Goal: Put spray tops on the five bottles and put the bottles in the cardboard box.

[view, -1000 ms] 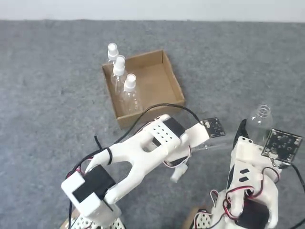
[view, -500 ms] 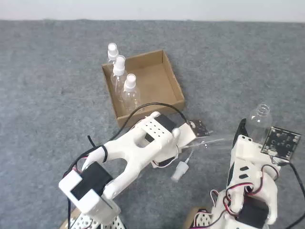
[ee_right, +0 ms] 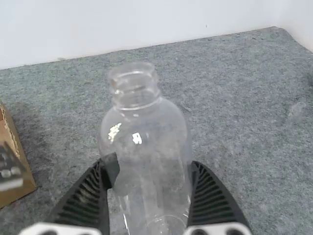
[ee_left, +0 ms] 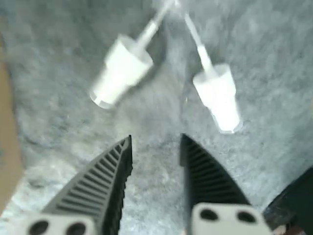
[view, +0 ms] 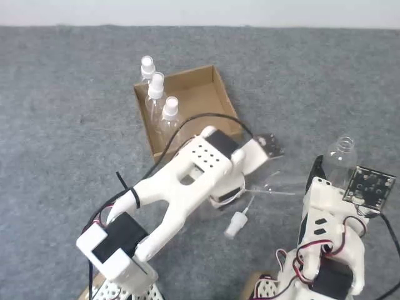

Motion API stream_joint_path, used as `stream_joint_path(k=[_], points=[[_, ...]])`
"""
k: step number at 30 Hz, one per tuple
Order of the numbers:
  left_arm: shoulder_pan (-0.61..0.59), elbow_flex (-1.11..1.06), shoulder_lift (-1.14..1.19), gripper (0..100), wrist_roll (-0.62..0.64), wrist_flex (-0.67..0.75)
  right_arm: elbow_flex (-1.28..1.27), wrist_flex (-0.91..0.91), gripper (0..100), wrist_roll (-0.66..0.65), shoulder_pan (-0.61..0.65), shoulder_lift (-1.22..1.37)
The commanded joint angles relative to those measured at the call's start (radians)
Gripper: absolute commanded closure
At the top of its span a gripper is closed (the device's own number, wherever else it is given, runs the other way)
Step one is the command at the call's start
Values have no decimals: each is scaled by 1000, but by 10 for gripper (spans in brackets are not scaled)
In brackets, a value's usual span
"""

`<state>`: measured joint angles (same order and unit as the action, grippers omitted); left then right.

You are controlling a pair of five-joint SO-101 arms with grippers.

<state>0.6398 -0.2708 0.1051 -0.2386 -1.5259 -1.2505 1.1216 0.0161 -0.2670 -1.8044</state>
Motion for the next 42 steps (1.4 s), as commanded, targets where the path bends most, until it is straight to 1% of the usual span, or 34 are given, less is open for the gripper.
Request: stream_joint_path(k=[1, 6, 9, 15, 23, 29, 31, 35, 38, 42], points=[[-2, 88, -11, 789, -48, 41, 14, -27, 993, 5, -10, -4], [2, 87, -9, 784, -215, 100, 14, -27, 993, 5, -10, -4], [2, 67, -9, 783, -262, 138, 14, -27, 993, 3, -8, -4], [2, -36, -9, 783, -272, 264, 14, -27, 993, 2, -8, -4], [3, -87, -9, 783, -298, 278, 14, -27, 993, 2, -8, -4], [-3, -160, -9, 783, -299, 433, 14, -27, 993, 2, -8, -4], [-6, -170, -9, 783, -299, 462, 14, -27, 993, 2, -8, -4], [-20, -165, -5, 783, -299, 471, 14, -27, 993, 2, -8, -4], [-37, -145, 60, 783, -325, 483, 14, -27, 993, 2, -8, -4], [-43, 22, 190, 786, -338, 345, 14, -27, 993, 2, -8, -4]])
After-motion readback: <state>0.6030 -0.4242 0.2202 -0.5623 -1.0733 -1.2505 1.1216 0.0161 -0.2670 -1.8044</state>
